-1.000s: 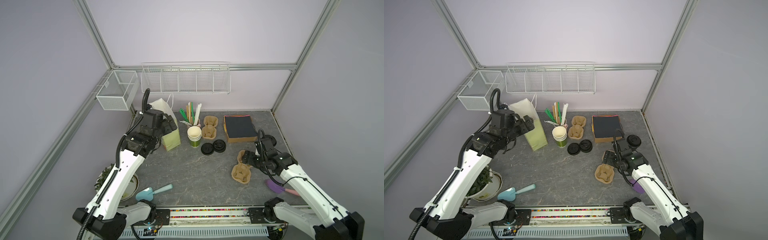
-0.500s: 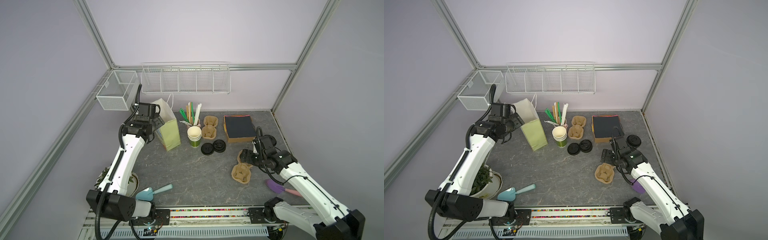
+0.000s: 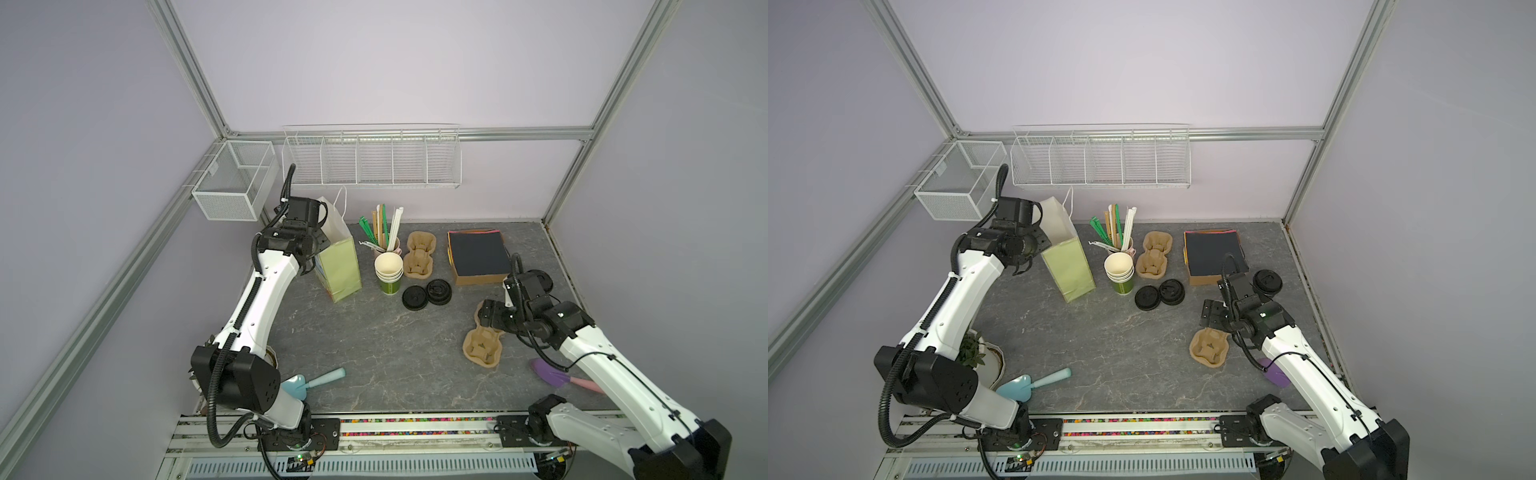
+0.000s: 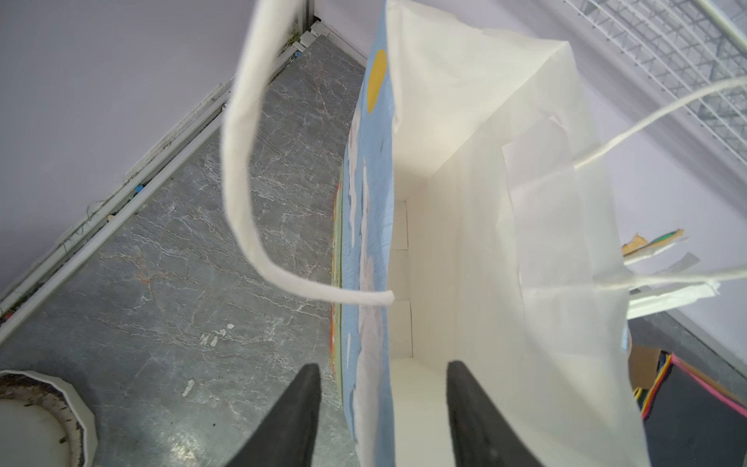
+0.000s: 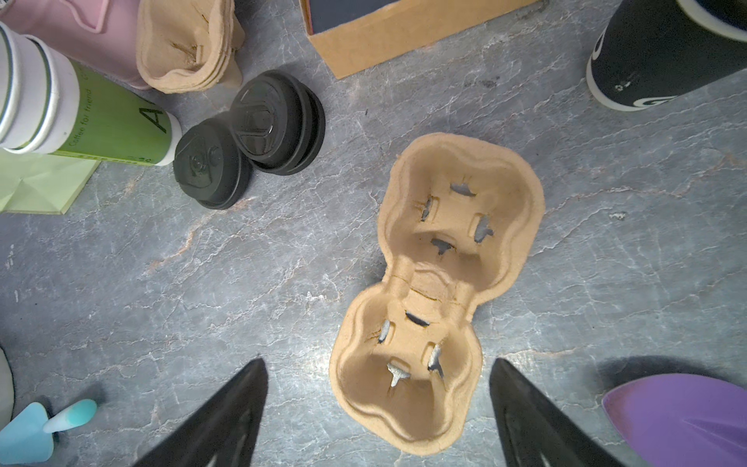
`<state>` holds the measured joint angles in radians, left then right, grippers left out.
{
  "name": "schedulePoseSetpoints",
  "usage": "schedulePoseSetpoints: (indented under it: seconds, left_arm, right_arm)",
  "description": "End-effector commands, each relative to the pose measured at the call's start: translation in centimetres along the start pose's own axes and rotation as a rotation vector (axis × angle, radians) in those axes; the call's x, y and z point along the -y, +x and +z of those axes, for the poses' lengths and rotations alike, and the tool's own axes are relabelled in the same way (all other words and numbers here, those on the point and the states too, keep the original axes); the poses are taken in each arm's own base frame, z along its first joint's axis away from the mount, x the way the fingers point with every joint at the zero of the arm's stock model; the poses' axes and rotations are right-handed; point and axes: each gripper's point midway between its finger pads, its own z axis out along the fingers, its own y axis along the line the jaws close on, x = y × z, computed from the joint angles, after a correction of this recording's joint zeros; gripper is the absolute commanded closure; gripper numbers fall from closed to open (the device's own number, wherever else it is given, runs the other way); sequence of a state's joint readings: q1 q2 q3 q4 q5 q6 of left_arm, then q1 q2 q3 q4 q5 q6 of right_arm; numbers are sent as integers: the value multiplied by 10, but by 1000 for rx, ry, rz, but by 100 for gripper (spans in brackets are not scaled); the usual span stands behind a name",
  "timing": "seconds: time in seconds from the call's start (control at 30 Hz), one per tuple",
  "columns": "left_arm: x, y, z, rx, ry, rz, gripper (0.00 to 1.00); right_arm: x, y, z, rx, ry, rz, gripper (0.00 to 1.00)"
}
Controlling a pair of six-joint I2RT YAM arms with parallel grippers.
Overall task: Pack the takeout coffee
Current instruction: 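Grasp the white paper bag's rim with the left gripper and lift it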
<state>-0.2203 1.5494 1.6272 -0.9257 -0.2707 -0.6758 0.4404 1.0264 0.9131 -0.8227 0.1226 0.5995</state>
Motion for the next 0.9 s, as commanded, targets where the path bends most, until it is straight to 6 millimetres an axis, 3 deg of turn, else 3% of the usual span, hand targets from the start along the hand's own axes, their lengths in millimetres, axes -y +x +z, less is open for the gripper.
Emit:
schedulePoseSetpoints:
  seconds: [0.0,0.57,0.7,0.87]
  left_arm:
    - [-3,-3,-1,-6,-15,-2,57]
    - [-7,-7,-3,-15,-22,28,100]
    - [-6,-17,-27,14,9,15,100]
    - [-7,-34,-86,119,106,8,100]
  right_arm:
    - [0,-2,-8,23,3,-17,11]
    - [0,-3,-14,35,-3,-28,11]
    - [-1,-2,-17,42,-8,-33,12]
    - [-2,-3,-21,53,-20,-36,12]
